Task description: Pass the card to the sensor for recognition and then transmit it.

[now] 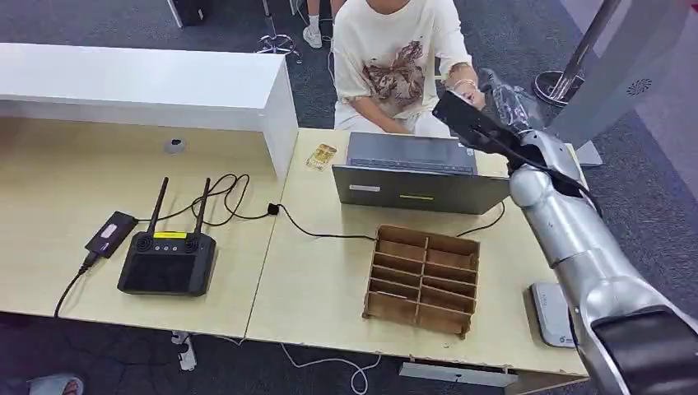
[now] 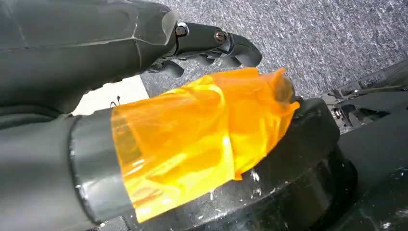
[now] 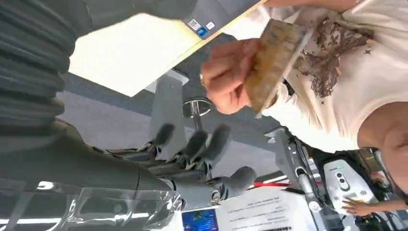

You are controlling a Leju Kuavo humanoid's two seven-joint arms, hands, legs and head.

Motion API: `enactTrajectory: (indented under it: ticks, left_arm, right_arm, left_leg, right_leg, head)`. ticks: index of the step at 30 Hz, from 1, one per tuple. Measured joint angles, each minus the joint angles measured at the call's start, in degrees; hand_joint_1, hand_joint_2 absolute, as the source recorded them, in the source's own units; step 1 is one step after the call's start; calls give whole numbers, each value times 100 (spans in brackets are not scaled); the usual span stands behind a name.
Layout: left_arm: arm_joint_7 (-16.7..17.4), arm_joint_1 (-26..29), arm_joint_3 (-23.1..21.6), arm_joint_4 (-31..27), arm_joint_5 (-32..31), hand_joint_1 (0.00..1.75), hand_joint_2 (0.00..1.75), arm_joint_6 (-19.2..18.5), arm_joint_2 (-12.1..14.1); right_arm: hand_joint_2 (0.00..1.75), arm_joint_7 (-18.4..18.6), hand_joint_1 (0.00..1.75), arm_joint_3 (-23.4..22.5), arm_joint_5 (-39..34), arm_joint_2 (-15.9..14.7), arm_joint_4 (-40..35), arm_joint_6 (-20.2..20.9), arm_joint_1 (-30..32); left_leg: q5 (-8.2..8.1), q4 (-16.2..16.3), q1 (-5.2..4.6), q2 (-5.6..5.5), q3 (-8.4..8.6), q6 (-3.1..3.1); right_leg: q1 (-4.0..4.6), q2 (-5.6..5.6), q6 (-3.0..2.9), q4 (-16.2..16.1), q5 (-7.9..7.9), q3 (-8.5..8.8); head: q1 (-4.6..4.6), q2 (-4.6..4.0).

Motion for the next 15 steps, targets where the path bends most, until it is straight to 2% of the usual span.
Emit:
enactTrajectory:
  ticks: [3, 15]
  left_arm:
    - [0, 1, -2, 0, 0, 0, 0, 4, 0]
    - [0, 1, -2, 0, 0, 0, 0, 4, -2]
  right_arm:
    - [175, -31, 0, -46, 17, -13, -53, -125, 23]
    - [175, -48, 0, -101, 26, -37, -103, -149, 53]
  left_leg:
    - [0, 0, 0, 0, 0, 0]
    - [0, 0, 0, 1, 0, 0]
  right_leg:
    - [0, 0, 0, 0, 0, 0]
    - [0, 3, 0, 0, 0, 0]
  head:
    - [0, 0]
    - [0, 0]
